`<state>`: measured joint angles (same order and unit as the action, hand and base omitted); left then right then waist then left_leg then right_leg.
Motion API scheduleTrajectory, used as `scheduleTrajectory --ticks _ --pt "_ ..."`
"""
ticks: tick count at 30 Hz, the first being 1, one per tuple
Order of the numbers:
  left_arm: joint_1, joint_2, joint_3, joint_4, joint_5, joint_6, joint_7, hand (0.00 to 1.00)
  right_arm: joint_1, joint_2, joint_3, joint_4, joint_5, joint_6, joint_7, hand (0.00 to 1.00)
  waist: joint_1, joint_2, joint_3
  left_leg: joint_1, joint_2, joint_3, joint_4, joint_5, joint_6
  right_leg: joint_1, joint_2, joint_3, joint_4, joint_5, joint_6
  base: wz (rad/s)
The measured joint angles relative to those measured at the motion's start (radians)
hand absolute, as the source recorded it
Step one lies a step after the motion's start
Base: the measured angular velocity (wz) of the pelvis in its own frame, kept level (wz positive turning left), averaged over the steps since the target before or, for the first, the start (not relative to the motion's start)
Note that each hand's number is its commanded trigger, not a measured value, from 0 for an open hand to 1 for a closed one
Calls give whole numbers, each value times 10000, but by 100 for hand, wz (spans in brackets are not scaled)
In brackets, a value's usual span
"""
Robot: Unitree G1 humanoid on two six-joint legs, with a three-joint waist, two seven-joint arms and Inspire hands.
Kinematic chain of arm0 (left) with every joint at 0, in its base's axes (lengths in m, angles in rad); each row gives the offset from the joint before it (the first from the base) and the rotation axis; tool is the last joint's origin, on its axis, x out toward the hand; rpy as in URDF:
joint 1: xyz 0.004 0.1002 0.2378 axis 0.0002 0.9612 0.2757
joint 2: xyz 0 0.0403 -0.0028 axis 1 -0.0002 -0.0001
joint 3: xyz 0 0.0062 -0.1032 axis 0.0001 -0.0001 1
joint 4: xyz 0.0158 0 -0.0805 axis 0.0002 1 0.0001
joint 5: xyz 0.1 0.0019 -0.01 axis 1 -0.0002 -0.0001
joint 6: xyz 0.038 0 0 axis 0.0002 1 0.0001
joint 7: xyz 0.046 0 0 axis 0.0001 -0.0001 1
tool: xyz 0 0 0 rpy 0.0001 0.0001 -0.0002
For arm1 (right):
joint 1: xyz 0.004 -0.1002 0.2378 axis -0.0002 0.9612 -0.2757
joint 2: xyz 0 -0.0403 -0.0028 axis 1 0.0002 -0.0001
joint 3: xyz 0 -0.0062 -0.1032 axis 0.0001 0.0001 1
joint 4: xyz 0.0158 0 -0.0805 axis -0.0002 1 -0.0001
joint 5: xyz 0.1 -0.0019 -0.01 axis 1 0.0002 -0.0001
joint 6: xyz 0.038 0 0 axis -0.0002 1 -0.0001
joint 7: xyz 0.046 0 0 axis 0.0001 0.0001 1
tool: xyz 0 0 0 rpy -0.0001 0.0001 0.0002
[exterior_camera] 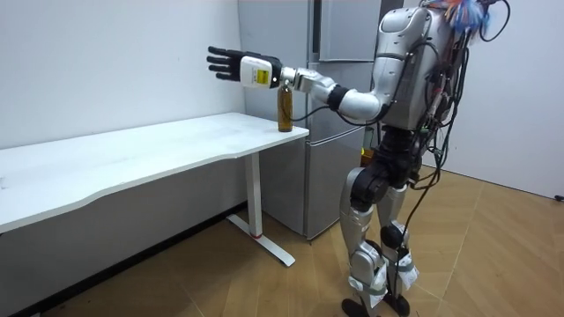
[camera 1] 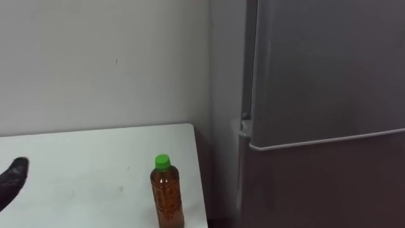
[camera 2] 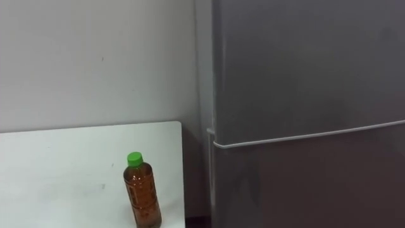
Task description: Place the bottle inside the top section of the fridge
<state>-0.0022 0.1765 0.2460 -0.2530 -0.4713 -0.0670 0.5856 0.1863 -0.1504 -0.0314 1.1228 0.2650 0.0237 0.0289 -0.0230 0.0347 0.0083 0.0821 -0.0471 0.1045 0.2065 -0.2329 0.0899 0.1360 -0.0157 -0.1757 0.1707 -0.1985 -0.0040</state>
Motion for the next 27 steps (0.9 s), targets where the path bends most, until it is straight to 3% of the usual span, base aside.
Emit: scheduleTrajectory --ticks 4,10,13,16,27 --pt "-485 -84 -391 0 2 271 -964 0 -66 -27 16 12 15 1 100 0 -143 -15 -1 -38 3 50 -26 0 0 -135 7 74 2 1 -2 -4" --pt "-500 -159 -1225 0 -407 702 -2053 0 -120 -12 86 97 49 23 184 0 -563 -45 2 -34 7 74 -38 2 -3 -163 15 161 -13 1 -1 0" --pt "-655 -276 -1632 0 -392 948 -2529 0 -150 -4 94 103 49 85 180 0 -597 -60 -6 -16 20 215 -72 2 -2 -149 13 277 -16 3 1 -11" --pt "-950 -478 -1892 -1 -394 1110 -2770 0 -200 12 109 116 49 126 177 0 -668 -79 -10 -8 26 280 -65 2 -2 -155 7 340 -11 5 5 -8" --pt "-2057 -526 -2505 -38 -393 1342 -3443 0 -410 -8 108 85 28 319 180 0 -1092 -18 -91 -21 32 302 -38 1 -1 -152 22 356 4 15 4 0"
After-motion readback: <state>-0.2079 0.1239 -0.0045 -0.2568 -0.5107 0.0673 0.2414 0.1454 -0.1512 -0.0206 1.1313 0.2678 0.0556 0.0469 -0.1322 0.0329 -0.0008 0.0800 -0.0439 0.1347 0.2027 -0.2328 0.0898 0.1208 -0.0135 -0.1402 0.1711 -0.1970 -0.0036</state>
